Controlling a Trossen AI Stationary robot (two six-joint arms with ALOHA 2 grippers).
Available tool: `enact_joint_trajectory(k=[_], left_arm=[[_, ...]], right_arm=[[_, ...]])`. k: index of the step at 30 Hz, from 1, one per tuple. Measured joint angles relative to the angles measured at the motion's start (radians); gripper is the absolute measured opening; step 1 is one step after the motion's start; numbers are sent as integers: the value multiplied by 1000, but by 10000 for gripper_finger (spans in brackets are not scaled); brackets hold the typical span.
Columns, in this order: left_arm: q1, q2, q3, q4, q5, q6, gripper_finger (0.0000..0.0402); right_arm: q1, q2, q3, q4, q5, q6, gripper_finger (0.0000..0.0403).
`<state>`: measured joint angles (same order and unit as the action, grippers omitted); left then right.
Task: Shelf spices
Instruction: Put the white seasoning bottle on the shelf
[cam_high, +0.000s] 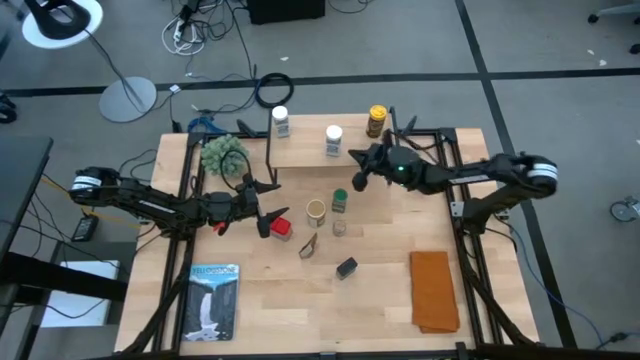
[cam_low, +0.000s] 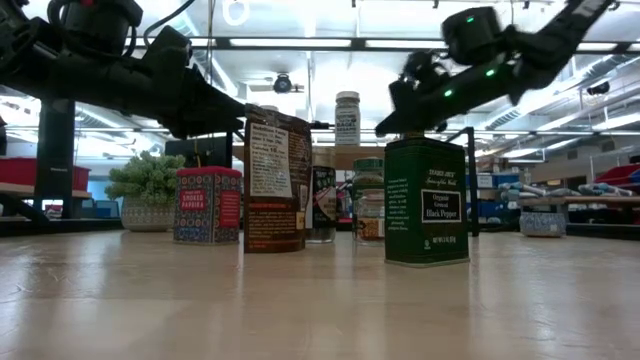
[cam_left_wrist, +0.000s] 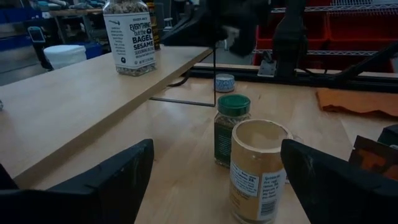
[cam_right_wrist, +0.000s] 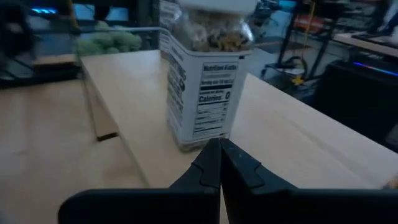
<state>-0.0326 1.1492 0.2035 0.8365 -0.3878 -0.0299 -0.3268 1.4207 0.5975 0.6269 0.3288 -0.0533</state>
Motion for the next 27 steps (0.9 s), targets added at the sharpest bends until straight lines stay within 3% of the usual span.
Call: enact_joint_trajectory(k=[5,16,23,27], left_arm=[[0,0,0,-1,0,0,357],[0,0,0,-1,0,1,357],[0,0,0,-2,0,0,357],[0,0,0,-2,0,0,357]], right_arm=[[-1,139,88,65,120,-10,1],[34,323,329,50,125,-63,0],[71,329,387,-72,291,-90,0],[91,267,387,-211,303,-48,0]])
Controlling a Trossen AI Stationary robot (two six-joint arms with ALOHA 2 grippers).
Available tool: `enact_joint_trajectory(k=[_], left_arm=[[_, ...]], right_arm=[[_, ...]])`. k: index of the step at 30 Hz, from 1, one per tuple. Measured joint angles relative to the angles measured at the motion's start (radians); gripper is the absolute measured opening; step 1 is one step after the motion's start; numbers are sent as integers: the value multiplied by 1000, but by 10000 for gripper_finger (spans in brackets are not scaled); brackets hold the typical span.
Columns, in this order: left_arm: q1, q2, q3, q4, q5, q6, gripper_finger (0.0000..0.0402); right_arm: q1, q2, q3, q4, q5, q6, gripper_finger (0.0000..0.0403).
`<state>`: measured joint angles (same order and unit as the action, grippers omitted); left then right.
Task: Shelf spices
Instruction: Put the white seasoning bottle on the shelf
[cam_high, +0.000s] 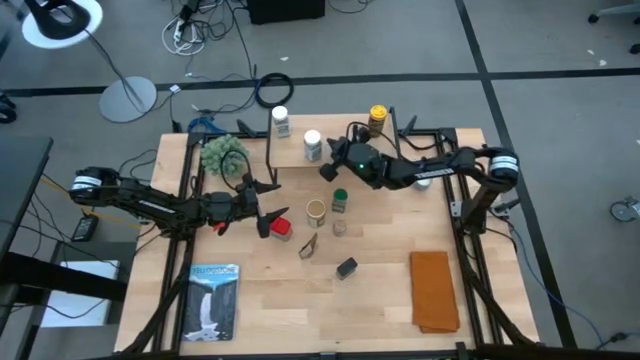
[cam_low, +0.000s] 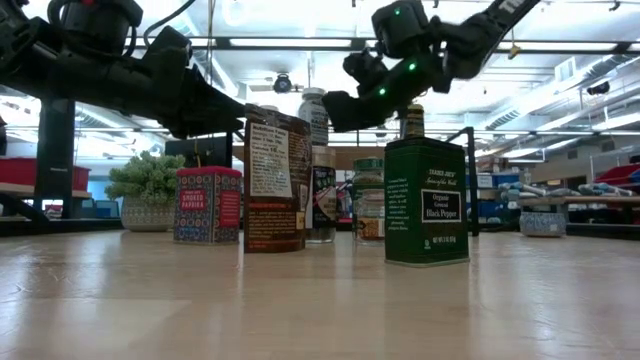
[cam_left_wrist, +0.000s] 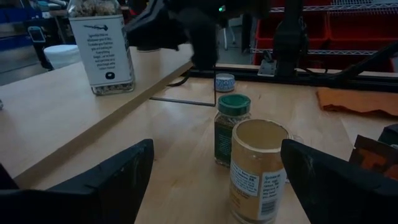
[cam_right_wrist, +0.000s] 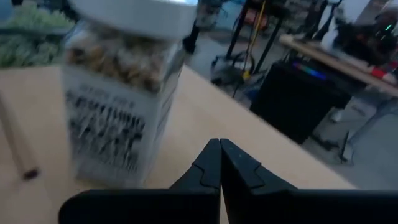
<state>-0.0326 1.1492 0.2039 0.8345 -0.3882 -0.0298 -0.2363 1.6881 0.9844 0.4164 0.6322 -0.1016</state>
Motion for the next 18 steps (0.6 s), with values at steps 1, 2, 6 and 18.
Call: enact_joint_trajectory(k=[1,2,6,18], left_arm=[[0,0,0,0,0,0,357],[0,0,0,0,0,0,357],[0,0,0,1,0,0,357],[0,0,0,7,0,-1,357]], right_arm=[[5,-16,0,-46,-7,22,0],[11,-34,0,-94,-20,43,0],[24,-74,0,-148,-147,50,0],[-3,16,0,18,-336,16,0]])
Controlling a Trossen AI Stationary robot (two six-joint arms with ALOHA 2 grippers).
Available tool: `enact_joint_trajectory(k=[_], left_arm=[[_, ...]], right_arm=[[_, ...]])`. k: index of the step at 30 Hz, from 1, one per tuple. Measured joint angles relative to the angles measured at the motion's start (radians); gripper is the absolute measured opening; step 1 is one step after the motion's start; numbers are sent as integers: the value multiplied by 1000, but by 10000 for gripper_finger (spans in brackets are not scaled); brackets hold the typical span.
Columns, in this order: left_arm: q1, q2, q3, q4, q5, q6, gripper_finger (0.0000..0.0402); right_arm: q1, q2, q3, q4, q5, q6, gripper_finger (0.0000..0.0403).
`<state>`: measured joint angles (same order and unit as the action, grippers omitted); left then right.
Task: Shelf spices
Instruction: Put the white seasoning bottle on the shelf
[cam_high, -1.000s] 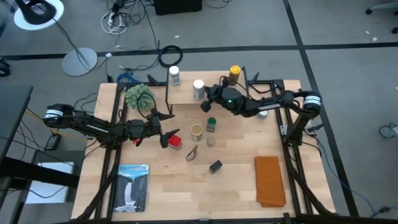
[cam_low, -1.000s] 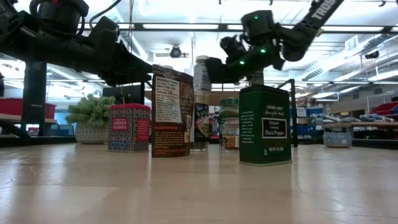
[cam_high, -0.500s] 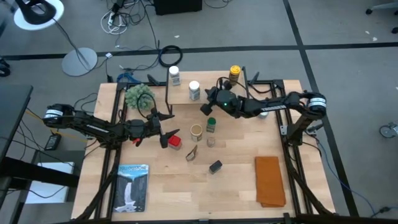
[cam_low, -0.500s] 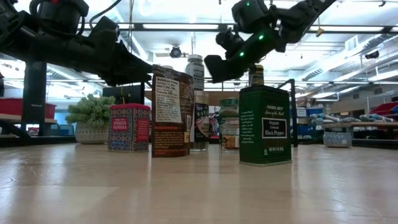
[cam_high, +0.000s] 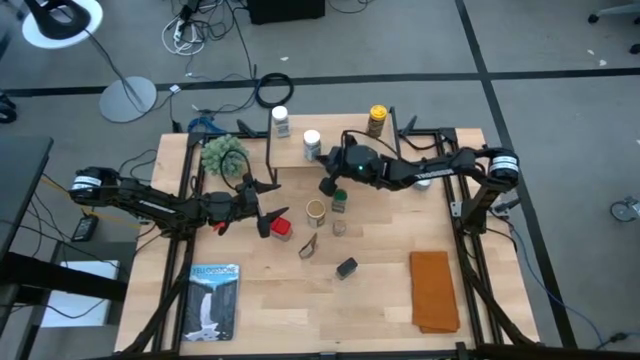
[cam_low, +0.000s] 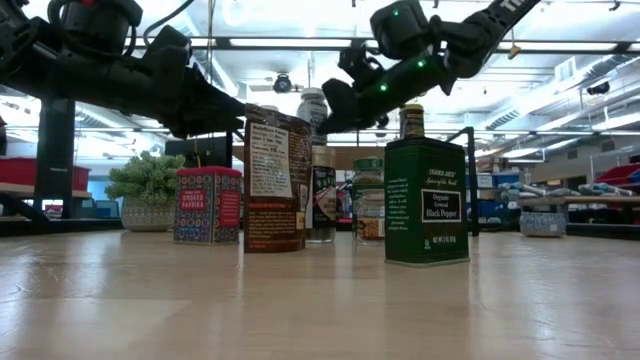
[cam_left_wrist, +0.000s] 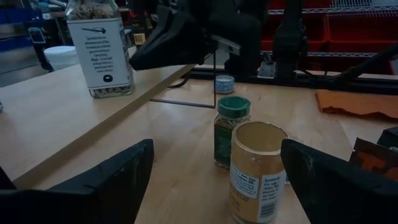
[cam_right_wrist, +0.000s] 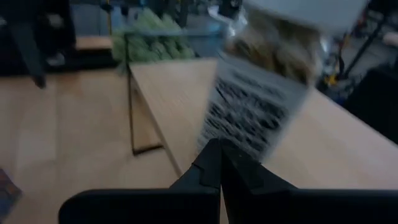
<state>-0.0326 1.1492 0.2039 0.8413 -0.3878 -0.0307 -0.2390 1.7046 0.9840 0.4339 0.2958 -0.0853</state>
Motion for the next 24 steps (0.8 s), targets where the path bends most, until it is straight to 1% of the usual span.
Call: enact_joint_trajectory(k=[2,5,9,11,14,19,21,24], left_arm=[[0,0,0,-2,0,0,357],[0,0,0,-2,0,0,357],[0,0,0,-2,0,0,357],[0,0,0,-3,0,0,357],[0,0,0,-3,3,-1,357],[0,0,0,-4,8,-2,357],[0,0,0,-6,8,-1,357],[0,0,0,-6,8,0,357]], right_arm=[[-2,14,0,56,0,-2,0],[-9,13,1,93,-11,3,0],[-11,13,1,92,-39,-6,0],[-6,12,1,69,-47,-11,0],[2,-4,0,-12,-38,-12,0],[11,-63,0,-126,51,2,0],[3,-65,0,-129,76,3,0],[-25,-53,1,-105,63,14,0]])
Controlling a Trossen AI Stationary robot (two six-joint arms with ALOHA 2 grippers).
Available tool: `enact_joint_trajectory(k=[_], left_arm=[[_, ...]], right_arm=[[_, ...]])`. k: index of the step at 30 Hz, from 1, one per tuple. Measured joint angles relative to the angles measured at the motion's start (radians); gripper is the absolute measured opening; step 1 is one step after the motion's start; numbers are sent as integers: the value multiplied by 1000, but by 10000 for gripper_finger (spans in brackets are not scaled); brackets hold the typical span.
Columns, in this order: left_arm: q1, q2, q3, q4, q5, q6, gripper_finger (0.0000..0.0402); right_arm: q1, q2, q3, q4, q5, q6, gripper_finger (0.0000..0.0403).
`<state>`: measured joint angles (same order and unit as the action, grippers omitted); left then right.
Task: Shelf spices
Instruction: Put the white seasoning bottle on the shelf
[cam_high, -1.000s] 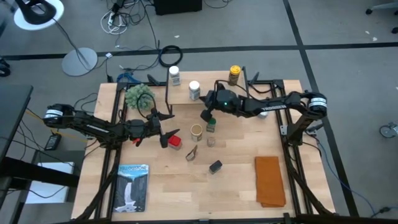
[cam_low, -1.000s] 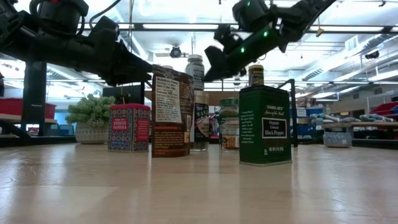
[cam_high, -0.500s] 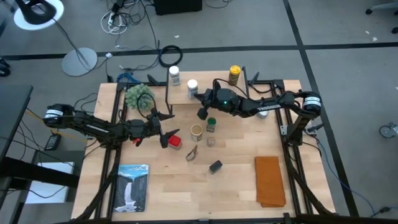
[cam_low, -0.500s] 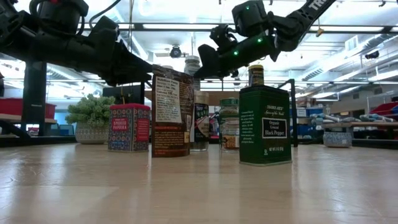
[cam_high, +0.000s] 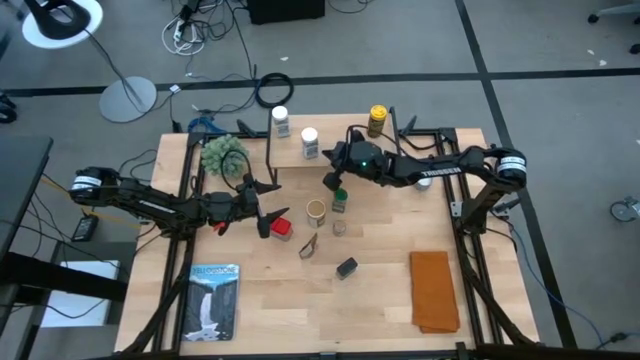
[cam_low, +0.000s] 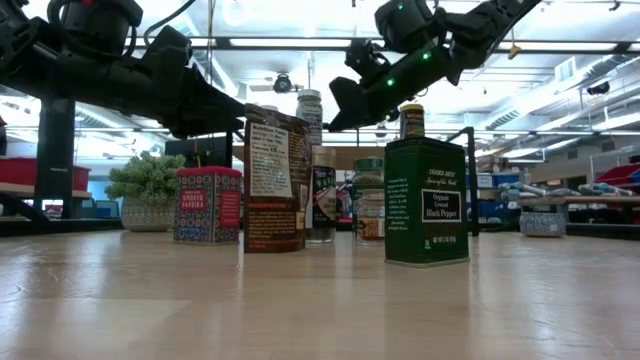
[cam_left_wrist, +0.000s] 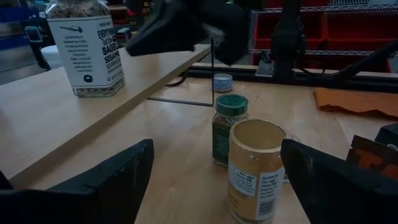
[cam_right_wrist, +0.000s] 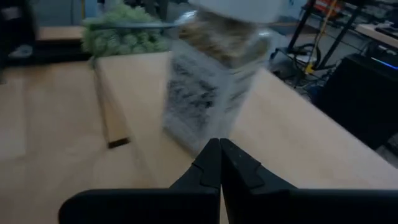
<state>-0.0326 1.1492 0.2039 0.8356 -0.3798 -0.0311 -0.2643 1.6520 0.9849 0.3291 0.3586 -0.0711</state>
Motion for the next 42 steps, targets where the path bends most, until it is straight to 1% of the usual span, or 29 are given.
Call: enact_joint_trajectory(k=[4,8,12,18,21,24,30,39,42], left_arm=[[0,0,0,3,0,0,357],[0,0,0,3,0,0,357],[0,0,0,4,0,0,357],[0,0,0,4,0,0,357],[0,0,0,4,0,0,357],[0,0,0,3,0,0,357],[0,0,0,3,0,0,357],[0,0,0,2,0,0,357],[0,0,0,4,0,0,357]], right_arm=[[-26,51,-1,24,-42,25,0],[-30,85,28,52,-51,25,0],[-30,130,94,50,-92,18,0],[-27,200,199,19,-107,-4,0],[-25,236,252,6,-157,-1,0],[-20,275,299,-3,-162,-19,0],[-24,292,351,-73,-135,-44,0],[-43,292,388,-66,-134,-78,0],[-48,292,389,-18,-144,-121,0]])
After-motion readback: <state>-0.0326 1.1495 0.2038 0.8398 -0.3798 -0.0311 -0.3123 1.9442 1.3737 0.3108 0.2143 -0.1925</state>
